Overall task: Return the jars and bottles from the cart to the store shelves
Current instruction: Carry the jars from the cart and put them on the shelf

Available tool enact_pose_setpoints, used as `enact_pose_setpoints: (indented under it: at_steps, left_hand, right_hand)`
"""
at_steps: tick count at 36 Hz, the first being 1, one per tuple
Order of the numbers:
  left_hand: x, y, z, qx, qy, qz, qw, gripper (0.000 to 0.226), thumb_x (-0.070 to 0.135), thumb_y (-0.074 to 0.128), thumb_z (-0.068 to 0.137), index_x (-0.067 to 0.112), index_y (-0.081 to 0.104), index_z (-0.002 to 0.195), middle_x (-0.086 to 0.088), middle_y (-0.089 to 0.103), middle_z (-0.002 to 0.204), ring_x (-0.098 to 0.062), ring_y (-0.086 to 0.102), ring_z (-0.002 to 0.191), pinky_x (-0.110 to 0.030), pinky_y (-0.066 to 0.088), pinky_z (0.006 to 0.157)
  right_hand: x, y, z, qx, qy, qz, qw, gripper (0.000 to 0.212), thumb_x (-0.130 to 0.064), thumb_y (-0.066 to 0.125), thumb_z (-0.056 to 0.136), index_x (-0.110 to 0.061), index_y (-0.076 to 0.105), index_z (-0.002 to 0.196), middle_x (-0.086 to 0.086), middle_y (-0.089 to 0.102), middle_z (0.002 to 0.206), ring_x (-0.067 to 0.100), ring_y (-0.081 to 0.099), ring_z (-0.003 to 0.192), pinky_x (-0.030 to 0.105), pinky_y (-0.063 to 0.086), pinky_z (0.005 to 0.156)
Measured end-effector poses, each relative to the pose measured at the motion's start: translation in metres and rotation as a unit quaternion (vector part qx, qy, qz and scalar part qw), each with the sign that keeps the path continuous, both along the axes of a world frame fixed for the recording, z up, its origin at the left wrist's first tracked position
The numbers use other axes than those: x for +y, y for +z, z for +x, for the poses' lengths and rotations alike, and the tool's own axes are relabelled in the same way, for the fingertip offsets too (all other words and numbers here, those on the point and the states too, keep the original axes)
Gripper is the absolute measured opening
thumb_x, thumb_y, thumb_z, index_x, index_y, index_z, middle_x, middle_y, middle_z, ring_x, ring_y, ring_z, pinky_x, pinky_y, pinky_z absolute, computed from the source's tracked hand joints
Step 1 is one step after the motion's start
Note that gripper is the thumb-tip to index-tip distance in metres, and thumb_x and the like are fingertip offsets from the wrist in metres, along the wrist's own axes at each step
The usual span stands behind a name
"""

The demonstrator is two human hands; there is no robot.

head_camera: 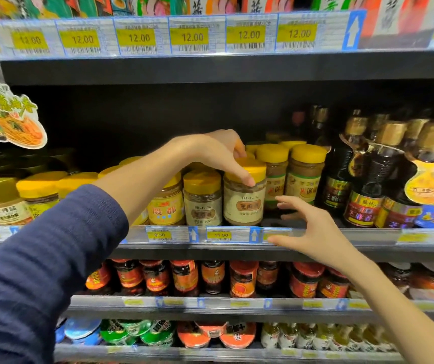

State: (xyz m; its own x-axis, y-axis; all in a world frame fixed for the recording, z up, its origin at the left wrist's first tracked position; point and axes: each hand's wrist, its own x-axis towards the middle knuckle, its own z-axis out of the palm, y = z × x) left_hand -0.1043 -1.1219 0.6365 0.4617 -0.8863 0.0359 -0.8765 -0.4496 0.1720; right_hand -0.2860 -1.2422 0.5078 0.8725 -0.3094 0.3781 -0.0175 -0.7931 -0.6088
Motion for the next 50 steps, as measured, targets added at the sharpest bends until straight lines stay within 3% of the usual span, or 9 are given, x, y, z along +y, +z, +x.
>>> enact_pose_setpoints:
  at_steps: [5, 7, 11, 18, 22, 34, 38, 45, 50]
  left_hand:
    - [0.001, -0.009, 0.003, 0.014, 0.005, 0.025, 1.000, 0.085, 0.059, 0.072, 0.067, 0.017, 0.046, 0.136, -0.001, 0.055, 0.134, -0.017, 0.054, 0.119, -0.031, 0.049, 0.095]
    - [0.001, -0.013, 0.002, 0.010, 0.005, 0.034, 0.999, 0.085, 0.060, 0.071, 0.067, 0.018, 0.045, 0.137, -0.001, 0.054, 0.134, -0.018, 0.053, 0.120, -0.034, 0.049, 0.096]
    - [-0.001, -0.018, 0.003, 0.002, 0.004, 0.042, 0.999, 0.083, 0.060, 0.070, 0.068, 0.020, 0.044, 0.137, -0.001, 0.052, 0.135, -0.020, 0.051, 0.120, -0.031, 0.048, 0.091]
    - [-0.003, -0.025, 0.005, 0.019, 0.007, 0.036, 0.999, 0.083, 0.058, 0.073, 0.066, 0.022, 0.044, 0.135, -0.001, 0.051, 0.133, -0.019, 0.051, 0.118, -0.035, 0.049, 0.094]
    - [-0.003, -0.026, 0.006, 0.043, 0.010, 0.015, 0.999, 0.089, 0.051, 0.078, 0.064, 0.023, 0.034, 0.136, -0.002, 0.051, 0.132, -0.017, 0.051, 0.115, -0.039, 0.047, 0.098]
    - [0.001, -0.027, 0.004, 0.035, 0.028, -0.004, 0.999, 0.089, 0.052, 0.080, 0.061, 0.020, 0.034, 0.130, -0.003, 0.050, 0.131, -0.014, 0.047, 0.107, -0.039, 0.047, 0.097]
    - [0.004, -0.027, 0.001, 0.022, 0.023, -0.005, 0.999, 0.088, 0.055, 0.079, 0.060, 0.021, 0.036, 0.129, -0.003, 0.050, 0.130, -0.017, 0.049, 0.115, -0.041, 0.047, 0.099]
    - [0.023, -0.021, -0.009, -0.001, -0.006, -0.073, 0.997, 0.069, 0.052, 0.078, 0.063, 0.019, 0.045, 0.114, -0.002, 0.058, 0.115, -0.017, 0.057, 0.106, -0.039, 0.053, 0.091]
    - [0.073, -0.018, -0.010, -0.003, -0.012, -0.139, 0.990, 0.050, 0.039, 0.066, 0.083, 0.018, 0.049, 0.125, -0.002, 0.056, 0.126, -0.013, 0.055, 0.114, -0.035, 0.051, 0.096]
  right_hand:
    - [0.002, -0.011, -0.010, 0.033, -0.020, -0.086, 0.996, 0.066, -0.046, 0.074, 0.069, -0.024, 0.053, 0.127, -0.007, 0.058, 0.127, 0.012, 0.051, 0.121, 0.041, 0.028, 0.114]
    - [0.003, -0.014, -0.013, 0.037, -0.031, -0.114, 0.992, 0.062, -0.047, 0.072, 0.070, -0.023, 0.055, 0.125, -0.008, 0.060, 0.125, 0.011, 0.052, 0.120, 0.039, 0.017, 0.117]
    - [0.004, -0.022, -0.018, 0.037, -0.046, -0.171, 0.983, 0.063, -0.045, 0.071, 0.073, -0.022, 0.053, 0.129, -0.006, 0.059, 0.128, 0.012, 0.051, 0.122, 0.036, 0.013, 0.117]
    - [0.002, -0.037, -0.022, 0.025, -0.046, -0.236, 0.970, 0.068, -0.039, 0.077, 0.070, -0.017, 0.053, 0.130, 0.004, 0.061, 0.127, 0.022, 0.054, 0.122, 0.040, 0.017, 0.112]
    - [0.005, -0.038, -0.024, 0.036, -0.052, -0.260, 0.964, 0.070, -0.037, 0.077, 0.070, -0.016, 0.051, 0.131, 0.005, 0.060, 0.128, 0.023, 0.054, 0.122, 0.041, 0.017, 0.110]
    - [0.004, -0.040, -0.026, 0.053, -0.040, -0.272, 0.960, 0.073, -0.036, 0.075, 0.072, -0.015, 0.046, 0.136, 0.004, 0.055, 0.133, 0.022, 0.051, 0.124, 0.038, 0.015, 0.112]
    - [0.003, -0.039, -0.026, 0.056, -0.038, -0.271, 0.960, 0.073, -0.037, 0.073, 0.073, -0.015, 0.045, 0.137, 0.003, 0.054, 0.133, 0.022, 0.049, 0.125, 0.037, 0.013, 0.113]
    - [0.008, -0.025, -0.022, 0.067, -0.036, -0.263, 0.962, 0.070, -0.037, 0.069, 0.079, -0.015, 0.041, 0.139, 0.003, 0.048, 0.140, 0.020, 0.042, 0.132, 0.033, 0.010, 0.114]
    - [0.029, -0.001, -0.010, 0.078, 0.010, -0.231, 0.970, 0.064, -0.038, 0.064, 0.082, -0.020, 0.041, 0.139, -0.003, 0.048, 0.139, 0.015, 0.042, 0.130, 0.031, 0.021, 0.114]
